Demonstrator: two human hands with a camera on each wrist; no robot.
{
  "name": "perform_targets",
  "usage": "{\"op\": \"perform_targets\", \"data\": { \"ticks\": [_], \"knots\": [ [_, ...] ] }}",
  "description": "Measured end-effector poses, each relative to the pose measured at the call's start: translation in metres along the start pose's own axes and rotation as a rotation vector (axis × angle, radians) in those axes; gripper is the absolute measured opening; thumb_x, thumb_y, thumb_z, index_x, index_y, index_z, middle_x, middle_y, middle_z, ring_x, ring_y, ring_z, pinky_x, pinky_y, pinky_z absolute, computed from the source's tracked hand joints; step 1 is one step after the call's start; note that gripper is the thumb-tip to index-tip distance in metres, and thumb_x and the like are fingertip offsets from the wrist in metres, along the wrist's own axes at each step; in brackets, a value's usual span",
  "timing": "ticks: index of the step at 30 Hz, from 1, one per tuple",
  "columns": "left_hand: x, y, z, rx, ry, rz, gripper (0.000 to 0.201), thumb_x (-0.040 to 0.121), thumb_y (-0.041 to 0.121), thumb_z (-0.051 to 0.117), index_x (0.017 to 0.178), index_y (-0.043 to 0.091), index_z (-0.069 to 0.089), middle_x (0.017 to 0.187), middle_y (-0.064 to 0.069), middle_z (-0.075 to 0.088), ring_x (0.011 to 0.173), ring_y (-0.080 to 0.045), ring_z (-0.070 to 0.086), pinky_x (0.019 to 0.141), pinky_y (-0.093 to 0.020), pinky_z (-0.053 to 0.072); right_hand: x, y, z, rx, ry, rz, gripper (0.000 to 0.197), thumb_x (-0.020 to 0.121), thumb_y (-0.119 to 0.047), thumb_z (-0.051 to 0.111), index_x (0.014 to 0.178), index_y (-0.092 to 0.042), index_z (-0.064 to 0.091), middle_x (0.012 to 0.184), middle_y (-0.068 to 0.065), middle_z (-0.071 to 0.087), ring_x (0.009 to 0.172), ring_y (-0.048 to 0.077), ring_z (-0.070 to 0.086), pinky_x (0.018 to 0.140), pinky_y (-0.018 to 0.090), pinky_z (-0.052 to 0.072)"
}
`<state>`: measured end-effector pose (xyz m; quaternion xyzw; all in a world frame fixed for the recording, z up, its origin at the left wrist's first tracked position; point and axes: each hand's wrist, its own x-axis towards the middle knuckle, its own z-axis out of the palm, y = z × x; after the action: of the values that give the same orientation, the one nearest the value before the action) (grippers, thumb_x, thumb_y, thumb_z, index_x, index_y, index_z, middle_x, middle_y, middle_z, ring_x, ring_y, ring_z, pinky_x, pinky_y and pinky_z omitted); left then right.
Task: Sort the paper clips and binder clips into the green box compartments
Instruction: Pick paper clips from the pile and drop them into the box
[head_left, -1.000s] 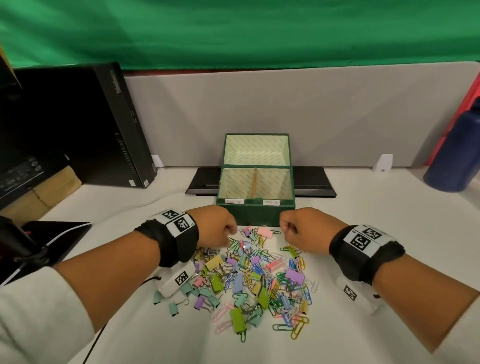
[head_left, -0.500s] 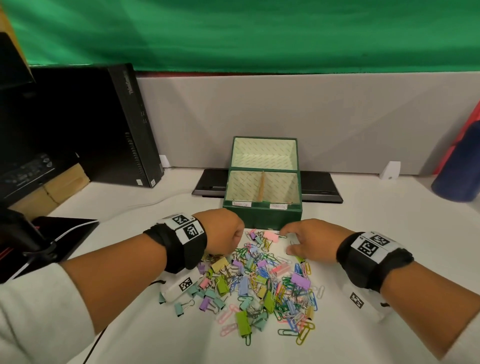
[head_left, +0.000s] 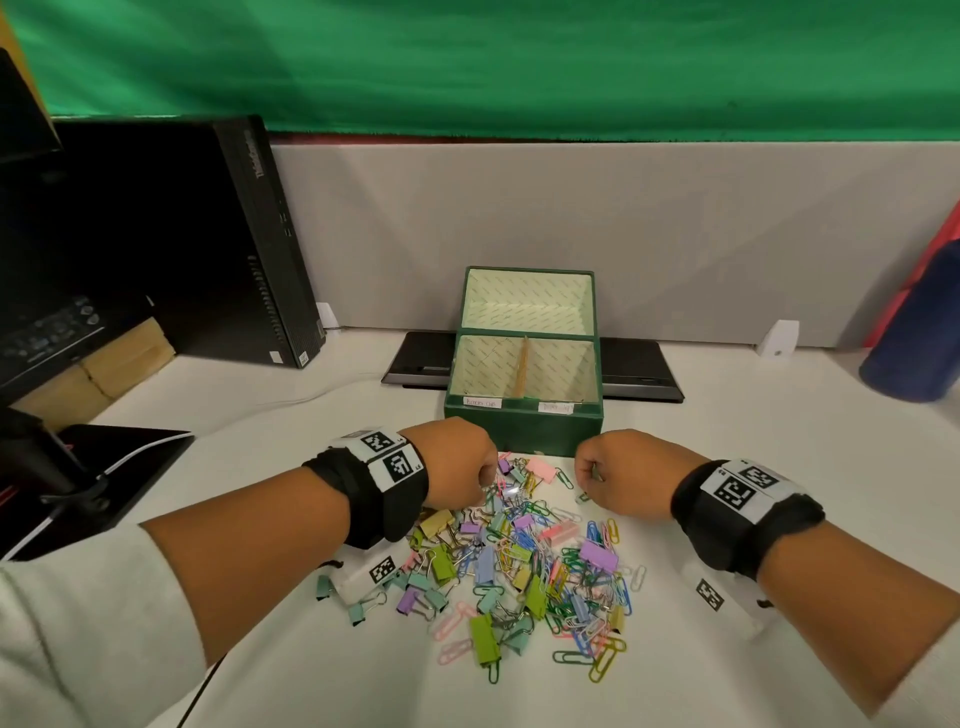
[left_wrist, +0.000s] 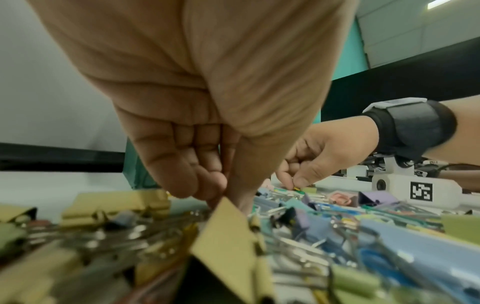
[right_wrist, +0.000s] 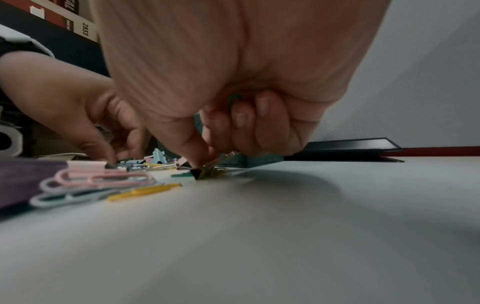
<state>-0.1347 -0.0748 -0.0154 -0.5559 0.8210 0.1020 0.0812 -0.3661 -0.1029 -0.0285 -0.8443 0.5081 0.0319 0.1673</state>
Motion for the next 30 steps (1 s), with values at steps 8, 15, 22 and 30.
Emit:
{"op": "perform_targets", "data": {
  "ticks": [8, 15, 22, 30],
  "knots": [
    [-0.006, -0.013, -0.004, -0.276, 0.068, -0.054, 0.008, 0.085, 0.017, 0.064, 0.081, 0.014, 0.07, 0.086, 0.001, 0.071, 0.075, -0.014, 0.062, 0.069, -0.027, 0.051, -0.003, -0.002, -0.001, 0.018, -0.02, -0.021, 0.006, 0.09, -0.029, 0.063, 0.095, -0.026, 0.066, 0.093, -0.01, 0.062, 0.086, 0.012, 0.059, 0.067, 0.019, 0.044],
    [-0.011, -0.035, -0.014, -0.867, -0.061, -0.196, 0.022, 0.091, -0.006, 0.052, 0.102, 0.008, 0.065, 0.074, -0.014, 0.066, 0.062, -0.024, 0.061, 0.051, -0.025, 0.051, -0.004, -0.004, -0.002, 0.032, 0.014, -0.039, 0.003, 0.087, -0.024, 0.063, 0.084, -0.025, 0.062, 0.082, -0.007, 0.063, 0.076, 0.013, 0.059, 0.064, 0.021, 0.047],
    [-0.008, -0.007, -0.004, 0.004, -0.028, -0.074, 0.015, 0.088, 0.035, 0.066, 0.092, 0.021, 0.071, 0.098, 0.005, 0.066, 0.089, -0.015, 0.061, 0.071, -0.028, 0.046, -0.003, -0.003, 0.0, -0.008, -0.013, -0.026, 0.007, 0.09, -0.027, 0.064, 0.095, -0.027, 0.07, 0.092, -0.01, 0.065, 0.086, 0.01, 0.06, 0.067, 0.018, 0.043],
    [-0.006, 0.0, 0.005, 0.102, -0.068, -0.053, 0.017, 0.088, 0.026, 0.057, 0.089, 0.012, 0.068, 0.096, -0.006, 0.064, 0.077, -0.02, 0.058, 0.062, -0.027, 0.044, -0.006, -0.004, -0.002, 0.083, 0.028, -0.045, 0.006, 0.083, -0.024, 0.066, 0.082, -0.026, 0.061, 0.079, -0.007, 0.062, 0.071, 0.011, 0.056, 0.063, 0.022, 0.047]
  ]
}}
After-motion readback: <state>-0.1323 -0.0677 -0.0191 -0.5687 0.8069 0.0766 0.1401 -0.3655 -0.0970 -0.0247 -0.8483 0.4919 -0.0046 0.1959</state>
